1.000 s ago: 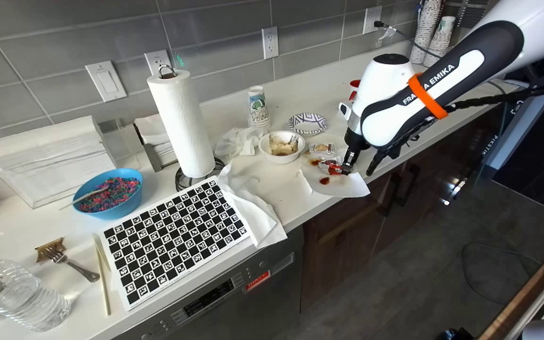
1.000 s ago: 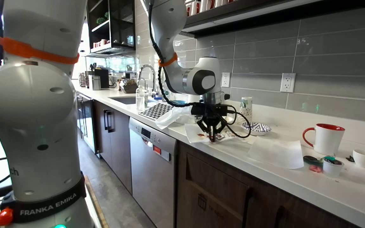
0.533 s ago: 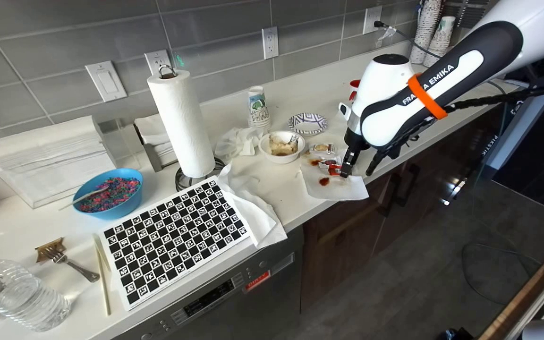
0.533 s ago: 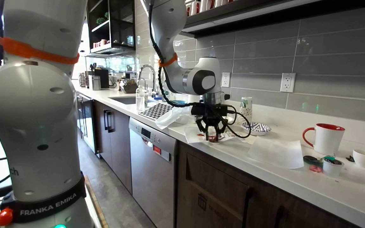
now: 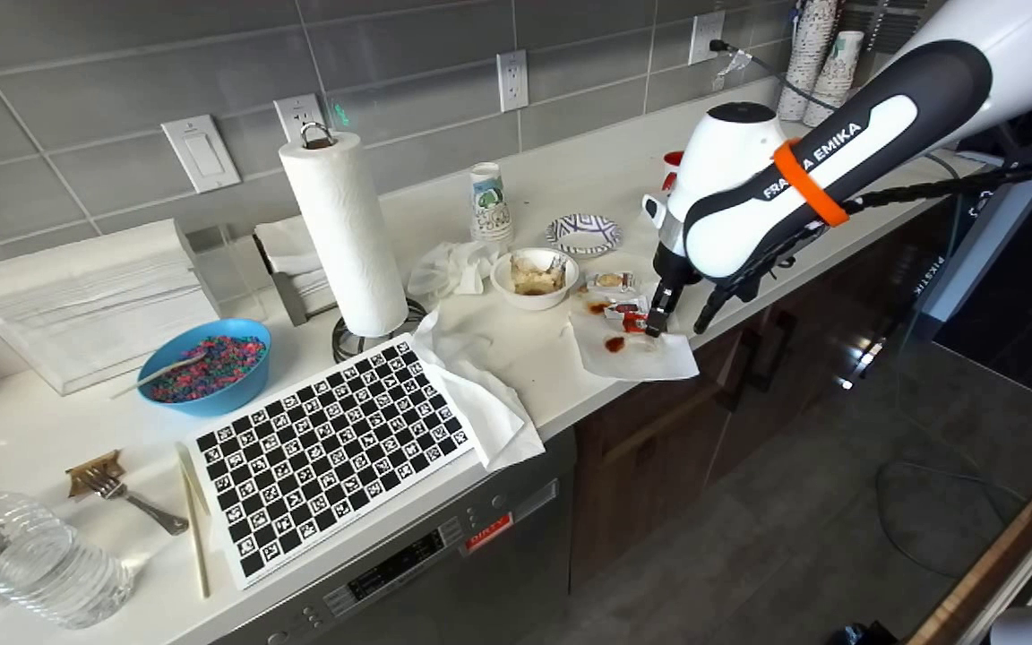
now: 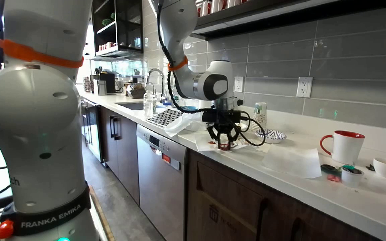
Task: Put the tomato sachet inside the bin
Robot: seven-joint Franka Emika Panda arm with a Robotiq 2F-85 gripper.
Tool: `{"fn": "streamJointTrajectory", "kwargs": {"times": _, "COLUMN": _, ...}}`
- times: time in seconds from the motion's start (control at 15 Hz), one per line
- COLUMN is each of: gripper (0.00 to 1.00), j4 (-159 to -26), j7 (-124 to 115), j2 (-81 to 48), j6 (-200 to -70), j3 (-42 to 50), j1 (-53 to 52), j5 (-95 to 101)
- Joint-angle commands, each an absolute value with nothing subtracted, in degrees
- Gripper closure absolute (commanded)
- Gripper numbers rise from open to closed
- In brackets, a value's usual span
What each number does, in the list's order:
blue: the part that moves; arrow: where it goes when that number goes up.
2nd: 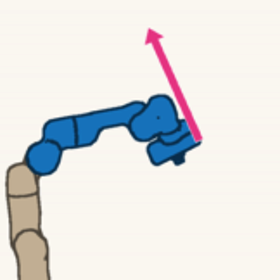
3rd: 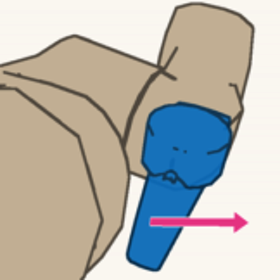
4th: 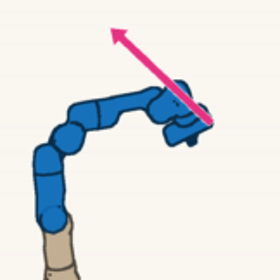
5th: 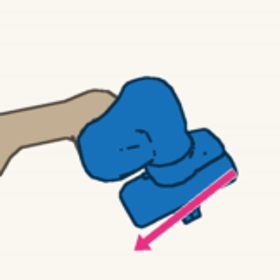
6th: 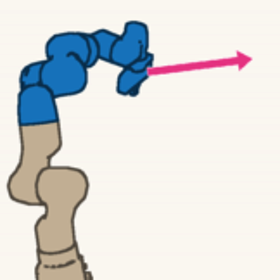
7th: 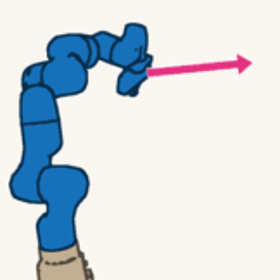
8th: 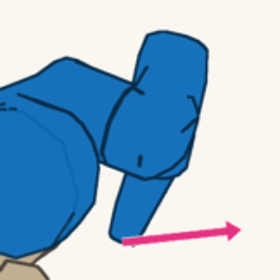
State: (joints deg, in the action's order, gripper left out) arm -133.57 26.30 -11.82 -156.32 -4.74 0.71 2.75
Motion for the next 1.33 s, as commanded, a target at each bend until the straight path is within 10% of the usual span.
{"fn": "streamJointTrajectory", "kwargs": {"times": 0.0, "gripper": 0.24, "j4": -133.31, "j7": 26.3, "j2": -12.46, "j6": -156.7, "j3": -5.06, "j1": 0.93, "j5": 3.41}}
{"fn": "streamJointTrajectory", "kwargs": {"times": 0.53, "gripper": 0.84, "j4": -133.55, "j7": 26.19, "j2": -12.11, "j6": -156.92, "j3": -5.01, "j1": 0.89, "j5": 3.56}}
{"fn": "streamJointTrajectory", "kwargs": {"times": 0.6, "gripper": 0.44, "j4": -133.55, "j7": 26.17, "j2": -12.09, "j6": -156.91, "j3": -5.0, "j1": 0.89, "j5": 3.57}}
{"fn": "streamJointTrajectory", "kwargs": {"times": 0.73, "gripper": 0.48, "j4": -133.54, "j7": 26.12, "j2": -12.09, "j6": -156.94, "j3": -5.01, "j1": 0.88, "j5": 3.54}}
{"fn": "streamJointTrajectory", "kwargs": {"times": 1.0, "gripper": 0.19, "j4": -133.46, "j7": 26.04, "j2": -11.93, "j6": -156.94, "j3": -4.98, "j1": 0.83, "j5": 3.63}}
{"fn": "streamJointTrajectory", "kwargs": {"times": 1.13, "gripper": 0.19, "j4": -133.36, "j7": 25.96, "j2": -11.83, "j6": -156.9, "j3": -4.93, "j1": 0.79, "j5": 3.77}}
{"fn": "streamJointTrajectory", "kwargs": {"times": 1.27, "gripper": 0.45, "j4": -133.36, "j7": 26.02, "j2": -11.77, "j6": -156.95, "j3": -4.92, "j1": 0.81, "j5": 3.79}}
